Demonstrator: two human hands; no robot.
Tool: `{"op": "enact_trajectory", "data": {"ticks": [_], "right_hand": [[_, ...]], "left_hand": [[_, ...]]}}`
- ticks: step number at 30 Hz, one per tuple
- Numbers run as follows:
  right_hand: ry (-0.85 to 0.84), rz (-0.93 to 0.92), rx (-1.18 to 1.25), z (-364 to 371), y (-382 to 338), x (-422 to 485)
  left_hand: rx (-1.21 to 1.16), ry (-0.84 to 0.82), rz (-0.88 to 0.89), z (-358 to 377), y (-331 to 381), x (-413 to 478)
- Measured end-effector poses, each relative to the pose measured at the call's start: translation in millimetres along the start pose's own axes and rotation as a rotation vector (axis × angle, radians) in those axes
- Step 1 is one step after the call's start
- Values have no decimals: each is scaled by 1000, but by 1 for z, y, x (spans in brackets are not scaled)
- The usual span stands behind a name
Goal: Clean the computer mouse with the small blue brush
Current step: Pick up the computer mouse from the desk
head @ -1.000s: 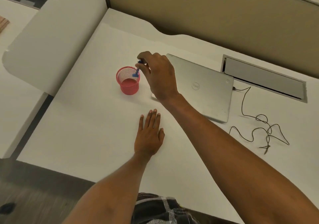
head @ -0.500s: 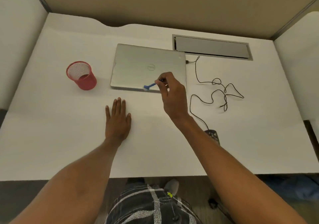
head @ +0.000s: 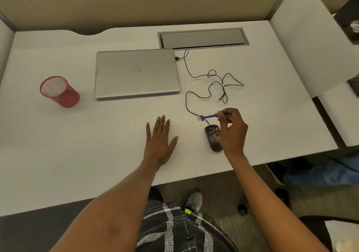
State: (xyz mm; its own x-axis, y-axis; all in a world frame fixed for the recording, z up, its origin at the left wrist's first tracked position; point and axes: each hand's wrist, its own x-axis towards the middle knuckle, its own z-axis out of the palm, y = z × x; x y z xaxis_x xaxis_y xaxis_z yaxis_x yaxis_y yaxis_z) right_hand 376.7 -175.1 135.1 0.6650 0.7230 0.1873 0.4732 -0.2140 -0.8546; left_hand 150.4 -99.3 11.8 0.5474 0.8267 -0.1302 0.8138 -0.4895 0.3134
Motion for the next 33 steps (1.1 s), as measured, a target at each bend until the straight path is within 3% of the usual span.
{"op": "enact_trajectory", "data": {"ticks": [10, 23, 33], "right_hand": [[122, 140, 38, -80, 50, -29], [75, 197, 75, -134, 95, -61], [-3, 204, 76, -154, 112, -64]], "left_hand": [[81, -154, 149, 15, 88, 13], [44, -218, 59, 24, 134, 42], [-17, -156, 9, 37, 137, 39]]}}
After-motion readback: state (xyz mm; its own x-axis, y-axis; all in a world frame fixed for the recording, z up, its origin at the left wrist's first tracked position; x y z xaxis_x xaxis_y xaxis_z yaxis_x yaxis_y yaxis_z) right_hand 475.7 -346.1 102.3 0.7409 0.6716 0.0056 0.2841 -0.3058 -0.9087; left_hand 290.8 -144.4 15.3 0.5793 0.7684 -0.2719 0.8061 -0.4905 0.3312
